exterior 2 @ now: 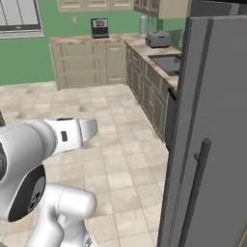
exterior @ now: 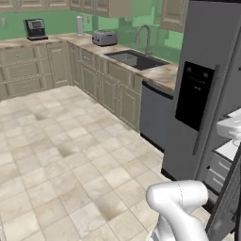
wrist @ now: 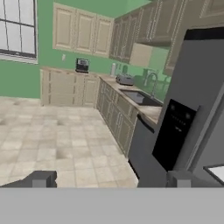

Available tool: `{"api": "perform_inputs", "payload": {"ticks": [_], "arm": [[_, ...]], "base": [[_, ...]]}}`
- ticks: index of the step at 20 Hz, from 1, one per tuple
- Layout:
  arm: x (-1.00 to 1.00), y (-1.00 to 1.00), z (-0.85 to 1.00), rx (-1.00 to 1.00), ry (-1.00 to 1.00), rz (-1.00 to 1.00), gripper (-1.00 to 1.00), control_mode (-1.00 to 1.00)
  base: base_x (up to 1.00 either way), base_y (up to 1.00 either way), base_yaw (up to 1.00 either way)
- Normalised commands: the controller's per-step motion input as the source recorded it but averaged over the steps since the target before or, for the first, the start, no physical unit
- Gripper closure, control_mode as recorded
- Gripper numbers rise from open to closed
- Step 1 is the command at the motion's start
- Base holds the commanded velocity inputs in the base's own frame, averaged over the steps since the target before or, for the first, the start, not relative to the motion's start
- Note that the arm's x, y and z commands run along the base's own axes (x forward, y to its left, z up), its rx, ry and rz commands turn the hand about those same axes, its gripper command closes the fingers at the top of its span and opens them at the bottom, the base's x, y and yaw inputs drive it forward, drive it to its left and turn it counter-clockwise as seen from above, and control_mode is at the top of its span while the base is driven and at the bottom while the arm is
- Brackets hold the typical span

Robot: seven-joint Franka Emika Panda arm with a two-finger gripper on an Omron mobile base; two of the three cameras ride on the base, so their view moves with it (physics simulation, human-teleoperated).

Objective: Take the cakes from the fridge and place them on the empty tray on the dining counter.

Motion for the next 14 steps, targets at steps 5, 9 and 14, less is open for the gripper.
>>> {"api": "perform_inputs", "payload": {"ticks": [5, 9, 14], "arm": [[0.00, 0.00, 0.00, 0.00, 0.00, 0.00, -1.00, 1.00], [0.00, 0.00, 0.00, 0.00, 0.00, 0.00, -1.00, 1.00], [0.00, 0.00, 0.00, 0.00, 0.00, 0.00, -1.00, 1.00]], "base": [[0.28, -0.24, -0.32], [0.12, -0.28, -0.29], [0.08, -0.32, -0.28]]}}
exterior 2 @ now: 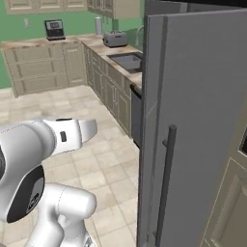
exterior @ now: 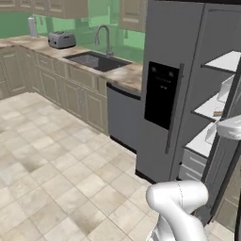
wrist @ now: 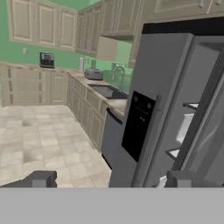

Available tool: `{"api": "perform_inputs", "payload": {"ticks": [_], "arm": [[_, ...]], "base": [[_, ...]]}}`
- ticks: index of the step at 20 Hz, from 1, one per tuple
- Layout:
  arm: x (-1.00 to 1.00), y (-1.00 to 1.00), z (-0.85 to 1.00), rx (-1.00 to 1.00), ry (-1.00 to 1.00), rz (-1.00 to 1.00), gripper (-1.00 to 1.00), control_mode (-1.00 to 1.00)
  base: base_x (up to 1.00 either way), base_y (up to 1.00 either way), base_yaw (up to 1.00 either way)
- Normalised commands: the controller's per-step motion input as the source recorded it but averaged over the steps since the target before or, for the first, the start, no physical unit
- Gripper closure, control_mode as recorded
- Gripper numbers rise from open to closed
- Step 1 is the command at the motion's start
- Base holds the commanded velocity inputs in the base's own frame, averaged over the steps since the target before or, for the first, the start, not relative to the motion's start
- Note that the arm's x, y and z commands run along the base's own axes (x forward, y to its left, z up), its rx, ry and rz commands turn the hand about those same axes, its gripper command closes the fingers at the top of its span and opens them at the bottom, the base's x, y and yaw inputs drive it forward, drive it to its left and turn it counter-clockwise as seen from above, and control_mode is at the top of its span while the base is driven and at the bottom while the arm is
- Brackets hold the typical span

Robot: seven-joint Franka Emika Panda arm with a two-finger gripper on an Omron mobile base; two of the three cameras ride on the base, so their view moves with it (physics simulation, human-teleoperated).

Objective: Take the cakes from the fridge and place them on the empty tray on the dining counter.

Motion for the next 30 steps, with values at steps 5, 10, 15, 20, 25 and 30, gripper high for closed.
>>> {"api": "perform_inputs", "payload": {"ticks": [5, 10, 15, 20, 25, 30], "arm": [[0.00, 0.00, 0.00, 0.00, 0.00, 0.00, -1.00, 1.00], [0.00, 0.00, 0.00, 0.00, 0.00, 0.00, -1.00, 1.00], [0.00, 0.00, 0.00, 0.00, 0.00, 0.00, -1.00, 1.00], [0.00, 0.00, 0.00, 0.00, 0.00, 0.00, -1.00, 1.00], [0.00, 0.00, 0.00, 0.00, 0.00, 0.00, -1.00, 1.00], [0.00, 0.00, 0.00, 0.00, 0.00, 0.00, -1.00, 1.00]], "base": [[0.00, -0.40, -0.24], [0.00, -0.30, -0.24], [0.04, 0.13, -0.22], [0.21, 0.78, -0.28], [0.55, 1.00, -0.38], [0.52, 0.98, -0.43]]}}
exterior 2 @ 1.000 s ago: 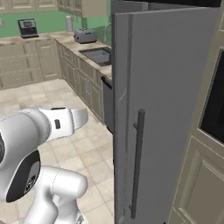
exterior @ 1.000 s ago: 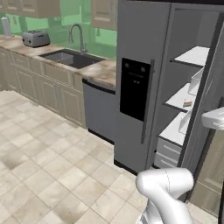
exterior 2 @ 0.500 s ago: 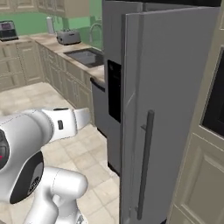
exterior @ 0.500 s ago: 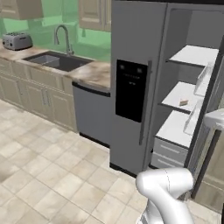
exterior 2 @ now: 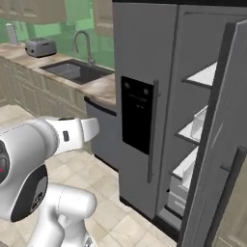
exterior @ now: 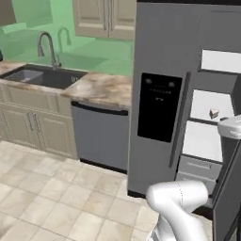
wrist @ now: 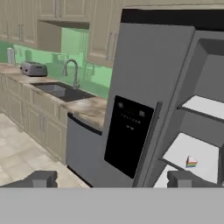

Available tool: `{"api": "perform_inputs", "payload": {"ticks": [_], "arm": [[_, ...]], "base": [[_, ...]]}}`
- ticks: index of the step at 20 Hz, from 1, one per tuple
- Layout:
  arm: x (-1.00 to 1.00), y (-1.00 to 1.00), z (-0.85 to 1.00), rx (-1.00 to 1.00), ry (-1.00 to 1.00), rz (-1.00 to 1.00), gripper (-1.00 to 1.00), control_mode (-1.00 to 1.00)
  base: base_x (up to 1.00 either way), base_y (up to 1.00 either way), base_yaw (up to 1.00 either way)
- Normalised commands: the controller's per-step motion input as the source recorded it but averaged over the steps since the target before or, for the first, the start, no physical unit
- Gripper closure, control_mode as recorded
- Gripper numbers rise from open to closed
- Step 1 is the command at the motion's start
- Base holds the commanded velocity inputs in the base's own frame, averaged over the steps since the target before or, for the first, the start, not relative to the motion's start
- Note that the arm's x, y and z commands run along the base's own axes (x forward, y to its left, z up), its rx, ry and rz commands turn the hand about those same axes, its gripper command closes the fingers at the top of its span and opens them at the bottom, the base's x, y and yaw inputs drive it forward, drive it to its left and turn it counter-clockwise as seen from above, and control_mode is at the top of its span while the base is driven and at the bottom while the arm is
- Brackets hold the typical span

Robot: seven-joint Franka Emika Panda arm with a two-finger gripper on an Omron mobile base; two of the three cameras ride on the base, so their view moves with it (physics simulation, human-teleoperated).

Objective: Take the cakes from the fridge and place them on the empty tray on the dining counter.

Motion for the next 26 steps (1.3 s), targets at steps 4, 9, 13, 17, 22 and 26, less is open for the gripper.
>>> {"api": "perform_inputs", "payload": {"ticks": [4, 9, 13, 17, 22, 26], "arm": [[0.00, 0.00, 0.00, 0.00, 0.00, 0.00, -1.00, 1.00], [0.00, 0.00, 0.00, 0.00, 0.00, 0.00, -1.00, 1.00], [0.00, 0.00, 0.00, 0.00, 0.00, 0.00, -1.00, 1.00], [0.00, 0.00, 0.00, 0.00, 0.00, 0.00, -1.00, 1.00], [0.00, 0.00, 0.00, 0.00, 0.00, 0.00, -1.00, 1.00], [0.00, 0.00, 0.00, 0.00, 0.00, 0.00, -1.00, 1.00]], "base": [[0.43, 0.45, -0.45], [0.42, 0.07, -0.45], [0.40, 0.05, -0.45], [0.43, 0.00, -0.43], [0.57, 0.17, -0.28], [0.22, 0.04, -0.06]]}}
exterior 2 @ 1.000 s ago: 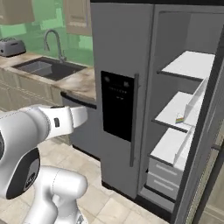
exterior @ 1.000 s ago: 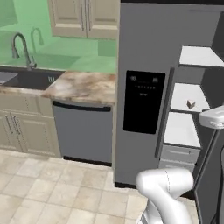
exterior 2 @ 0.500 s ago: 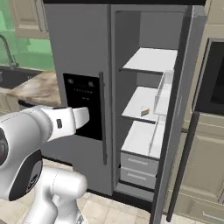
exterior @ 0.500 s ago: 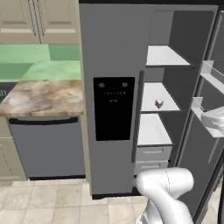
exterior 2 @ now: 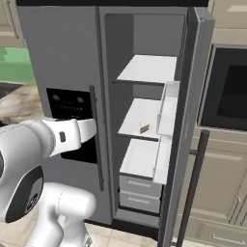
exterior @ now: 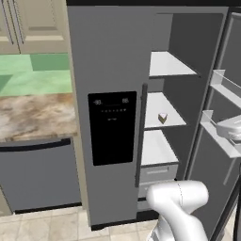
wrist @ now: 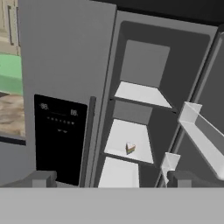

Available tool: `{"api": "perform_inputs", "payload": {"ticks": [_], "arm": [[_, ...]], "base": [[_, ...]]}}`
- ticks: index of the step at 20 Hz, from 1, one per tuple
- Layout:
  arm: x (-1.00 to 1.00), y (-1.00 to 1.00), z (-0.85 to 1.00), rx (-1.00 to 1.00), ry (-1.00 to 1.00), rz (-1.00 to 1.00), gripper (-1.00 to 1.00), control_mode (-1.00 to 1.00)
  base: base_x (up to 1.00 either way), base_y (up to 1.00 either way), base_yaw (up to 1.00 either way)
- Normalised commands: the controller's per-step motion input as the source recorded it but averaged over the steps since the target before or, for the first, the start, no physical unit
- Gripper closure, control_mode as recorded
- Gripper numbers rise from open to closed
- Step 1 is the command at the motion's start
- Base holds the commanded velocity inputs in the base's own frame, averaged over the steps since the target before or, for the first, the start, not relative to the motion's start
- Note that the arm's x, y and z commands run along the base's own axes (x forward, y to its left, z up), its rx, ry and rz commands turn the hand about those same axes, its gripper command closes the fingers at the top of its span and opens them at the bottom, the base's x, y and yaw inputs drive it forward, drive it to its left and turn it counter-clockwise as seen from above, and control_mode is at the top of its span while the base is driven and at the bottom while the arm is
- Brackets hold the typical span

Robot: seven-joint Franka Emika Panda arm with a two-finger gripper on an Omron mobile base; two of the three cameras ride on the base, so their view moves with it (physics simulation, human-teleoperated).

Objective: Take the cakes from the fridge and place them on the empty tray on the dining counter.

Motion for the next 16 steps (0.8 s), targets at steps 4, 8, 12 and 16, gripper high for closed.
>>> {"api": "perform_inputs", "payload": {"ticks": [4, 8, 12, 16], "arm": [[0.00, 0.00, 0.00, 0.00, 0.00, 0.00, -1.00, 1.00], [0.00, 0.00, 0.00, 0.00, 0.00, 0.00, -1.00, 1.00], [0.00, 0.00, 0.00, 0.00, 0.00, 0.00, -1.00, 1.00], [0.00, 0.00, 0.00, 0.00, 0.00, 0.00, -1.00, 1.00]], "base": [[0.00, 0.00, 0.00], [0.01, 0.00, -0.10], [0.18, 0.00, -0.25], [0.34, 0.11, -0.32]]}}
